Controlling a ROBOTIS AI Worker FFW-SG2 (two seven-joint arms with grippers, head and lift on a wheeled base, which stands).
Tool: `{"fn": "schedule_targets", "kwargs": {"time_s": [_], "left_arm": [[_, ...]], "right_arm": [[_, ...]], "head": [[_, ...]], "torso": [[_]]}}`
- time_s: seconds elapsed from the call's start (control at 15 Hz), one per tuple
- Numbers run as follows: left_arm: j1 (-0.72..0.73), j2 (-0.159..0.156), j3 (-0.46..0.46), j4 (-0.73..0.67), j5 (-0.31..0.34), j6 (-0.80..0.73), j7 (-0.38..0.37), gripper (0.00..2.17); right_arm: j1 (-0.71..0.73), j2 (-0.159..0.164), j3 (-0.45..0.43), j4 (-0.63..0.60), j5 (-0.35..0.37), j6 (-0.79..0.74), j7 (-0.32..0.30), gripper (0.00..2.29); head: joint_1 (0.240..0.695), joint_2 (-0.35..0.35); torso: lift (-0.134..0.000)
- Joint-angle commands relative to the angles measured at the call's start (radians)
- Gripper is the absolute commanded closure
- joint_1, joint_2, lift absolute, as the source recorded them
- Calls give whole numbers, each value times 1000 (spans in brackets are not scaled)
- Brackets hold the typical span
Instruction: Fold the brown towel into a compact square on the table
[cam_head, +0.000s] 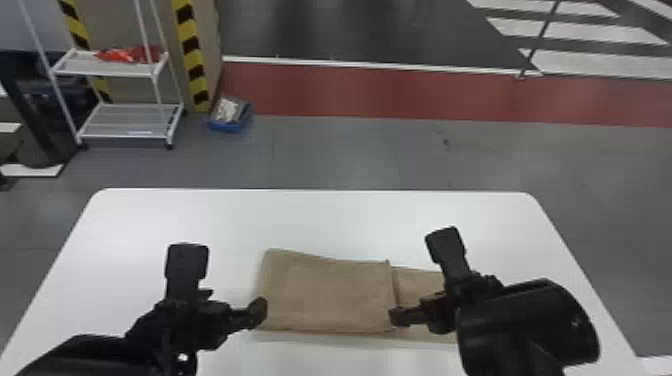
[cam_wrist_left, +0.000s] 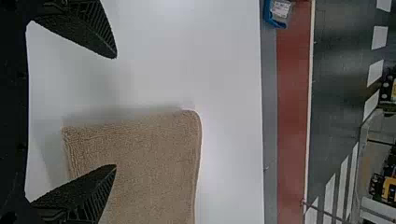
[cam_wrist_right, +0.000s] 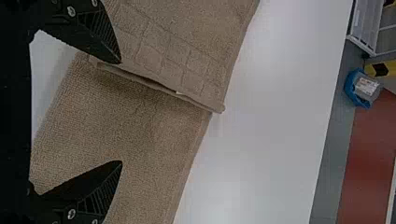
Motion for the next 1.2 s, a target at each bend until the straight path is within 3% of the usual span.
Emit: {"fn": "schedule_targets", "kwargs": {"time_s": [0.0, 0.4, 0.8, 1.07, 1.13], "left_arm": [[3, 0, 1, 4, 0, -13, -4, 39], [3, 8, 7, 13, 0, -28, -9, 39], [2, 8, 18, 32, 2, -47, -21, 39], [-2, 8, 30, 36, 2, -53, -33, 39], [-2, 8, 30, 41, 2, -59, -33, 39]], "right_arm": [[-24, 1, 14, 34, -14, 2, -5, 124], [-58, 1, 55, 94, -36, 5, -53, 130], [-87, 1, 82, 140, -42, 2, -68, 383], [-99, 1, 94, 163, -47, -1, -80, 427], [-101, 1, 94, 164, -50, -4, -80, 566]], "head": [[695, -96], [695, -73], [695, -53], [695, -46], [695, -44]], "torso": [[0], [0], [0], [0], [0]]}}
